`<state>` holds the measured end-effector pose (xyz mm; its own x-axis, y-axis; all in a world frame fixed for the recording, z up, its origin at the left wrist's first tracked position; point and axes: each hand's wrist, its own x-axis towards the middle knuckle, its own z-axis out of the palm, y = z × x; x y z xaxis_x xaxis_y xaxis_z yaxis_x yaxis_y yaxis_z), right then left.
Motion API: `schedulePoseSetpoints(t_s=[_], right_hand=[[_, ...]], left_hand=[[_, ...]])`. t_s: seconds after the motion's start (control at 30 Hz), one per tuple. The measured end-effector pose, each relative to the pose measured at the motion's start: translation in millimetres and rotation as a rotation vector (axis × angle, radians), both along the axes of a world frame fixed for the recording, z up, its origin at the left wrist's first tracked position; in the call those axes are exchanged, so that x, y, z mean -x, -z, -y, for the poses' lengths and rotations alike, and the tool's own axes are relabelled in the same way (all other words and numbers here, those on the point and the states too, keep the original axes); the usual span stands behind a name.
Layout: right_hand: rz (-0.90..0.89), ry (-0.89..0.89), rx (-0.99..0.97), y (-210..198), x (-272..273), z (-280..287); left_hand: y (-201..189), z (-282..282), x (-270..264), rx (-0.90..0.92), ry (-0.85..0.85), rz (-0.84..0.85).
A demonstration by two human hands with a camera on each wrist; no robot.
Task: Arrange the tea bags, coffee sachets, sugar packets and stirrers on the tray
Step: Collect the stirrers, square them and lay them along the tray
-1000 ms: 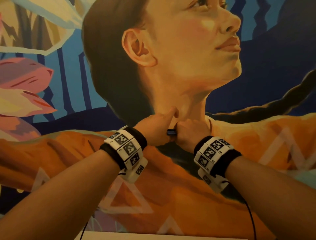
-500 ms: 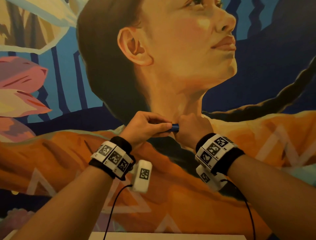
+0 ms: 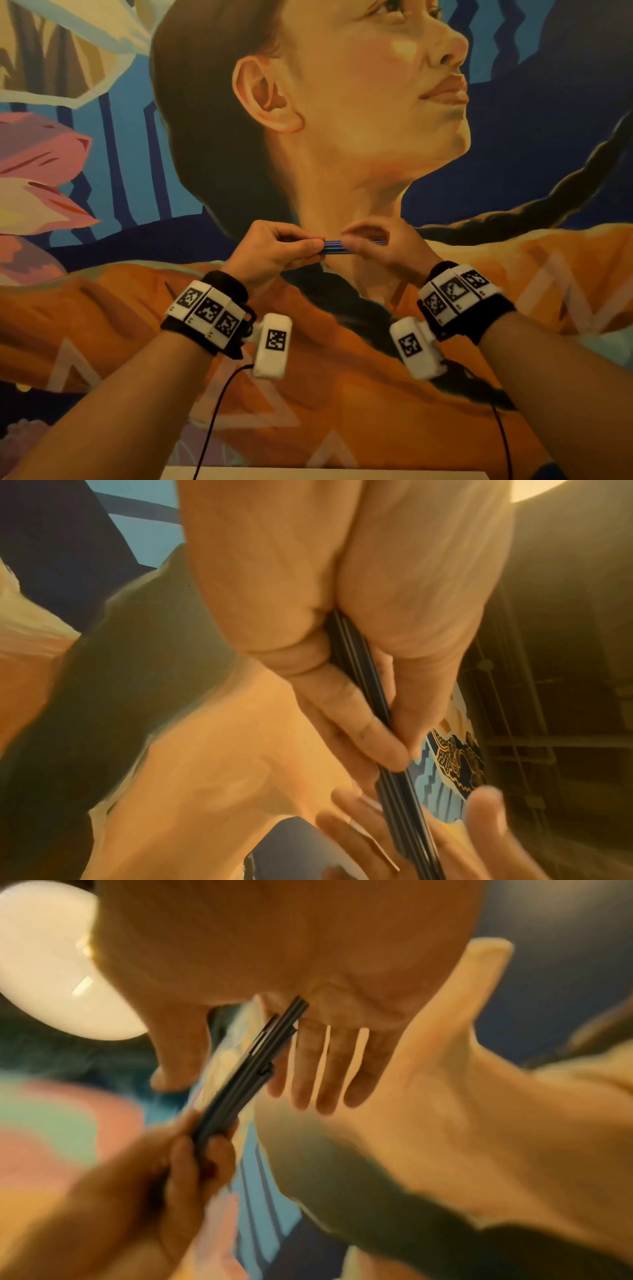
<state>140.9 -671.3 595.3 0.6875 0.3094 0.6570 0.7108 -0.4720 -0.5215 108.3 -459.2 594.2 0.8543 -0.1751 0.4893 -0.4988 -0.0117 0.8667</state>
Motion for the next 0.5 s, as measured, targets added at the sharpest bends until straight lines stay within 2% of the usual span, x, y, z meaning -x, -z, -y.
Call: schedulePoseSetpoints(t_s=[0.1,0.17,0.23,0.33,0.5], right_hand=[[-0.172,-0.196,-0.557,0.4,-0.4,-13.9],[-0.27,-0.243,-0.712,-1.9,0.1,-23.0],[-0.314,-0.283,-0.721,-2.9,1.8,-31.2],[-0.259,-0.286,-0.629,-3.3,3.3,-43.4],[-0.146,-0.23,-0.354,-1.3,0.1,-39.8]], left_hand=[[-0.9,4.6,0.2,0.026,0.015,-0.011],[-0.6,7.9,-0.6,0.035,0.019,-0.013],[0.8,11.3,-1.8,0.037,0.022,-0.013],[3.4,16.0,-2.6,0.037,0.022,-0.001],[3.4,12.8,-4.3,0.03,-0.009,0.033]])
